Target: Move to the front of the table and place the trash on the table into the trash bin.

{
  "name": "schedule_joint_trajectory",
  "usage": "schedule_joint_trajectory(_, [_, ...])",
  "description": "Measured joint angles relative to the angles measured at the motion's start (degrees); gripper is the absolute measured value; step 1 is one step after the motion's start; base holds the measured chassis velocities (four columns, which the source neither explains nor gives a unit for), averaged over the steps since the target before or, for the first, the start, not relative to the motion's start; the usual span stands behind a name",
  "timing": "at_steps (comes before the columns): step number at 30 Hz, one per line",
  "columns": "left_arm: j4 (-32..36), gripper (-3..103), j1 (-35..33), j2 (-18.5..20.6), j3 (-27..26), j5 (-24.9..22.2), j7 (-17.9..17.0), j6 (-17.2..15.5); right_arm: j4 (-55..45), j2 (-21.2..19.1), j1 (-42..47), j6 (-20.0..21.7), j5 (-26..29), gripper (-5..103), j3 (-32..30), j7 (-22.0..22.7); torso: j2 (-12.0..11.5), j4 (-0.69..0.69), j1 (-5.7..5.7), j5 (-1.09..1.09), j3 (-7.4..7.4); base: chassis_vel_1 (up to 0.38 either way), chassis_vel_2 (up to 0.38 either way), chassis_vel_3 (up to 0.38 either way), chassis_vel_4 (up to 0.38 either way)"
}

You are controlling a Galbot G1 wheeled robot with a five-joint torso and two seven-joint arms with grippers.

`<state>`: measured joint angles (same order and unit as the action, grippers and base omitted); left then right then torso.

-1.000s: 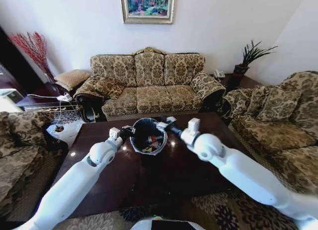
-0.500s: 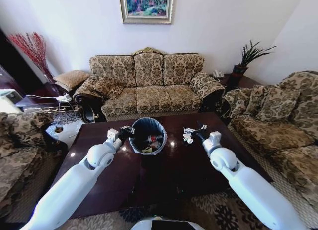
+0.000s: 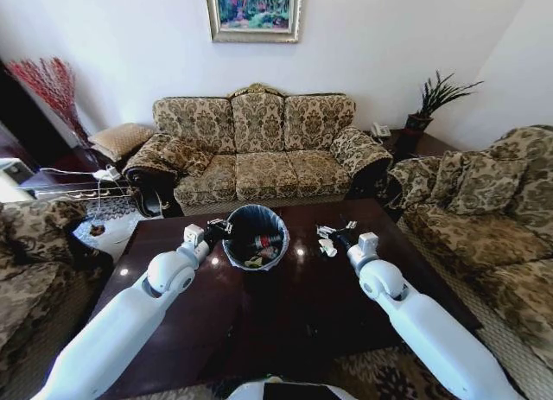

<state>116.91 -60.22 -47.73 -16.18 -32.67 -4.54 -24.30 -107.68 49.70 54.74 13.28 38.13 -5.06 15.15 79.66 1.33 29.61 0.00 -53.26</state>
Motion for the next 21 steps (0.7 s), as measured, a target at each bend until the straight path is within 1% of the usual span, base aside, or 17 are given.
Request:
schedule_joint_trajectory(15, [0.00,2,0.03,-0.18,0.02,-0.04,-0.01,0.12,2.97,1.39,-0.05,0.24,-1.27,100,0.05,1.36,0.01,0.01,-0.06,0.00,0.02,-0.069,0.069,0.074,-0.068])
schedule_joint_trajectory(18, [0.06,2,-0.02,-0.34,0.06,0.01,-0.05,0.13,5.52,2.36,0.40,0.11,-1.90,100,-0.16,1.47,0.00,0.01,-0.03,0.00,0.01,-0.062,0.066,0.073,-0.078])
schedule_joint_trajectory(21, [0.22,2,-0.29,-0.41,-0.11,0.02,-0.14,0.13,10.35,4.30,1.80,-1.26,-2.47,100,-1.13,0.93,0.00,0.00,0.01,0.00,0.00,-0.015,0.021,0.016,-0.024])
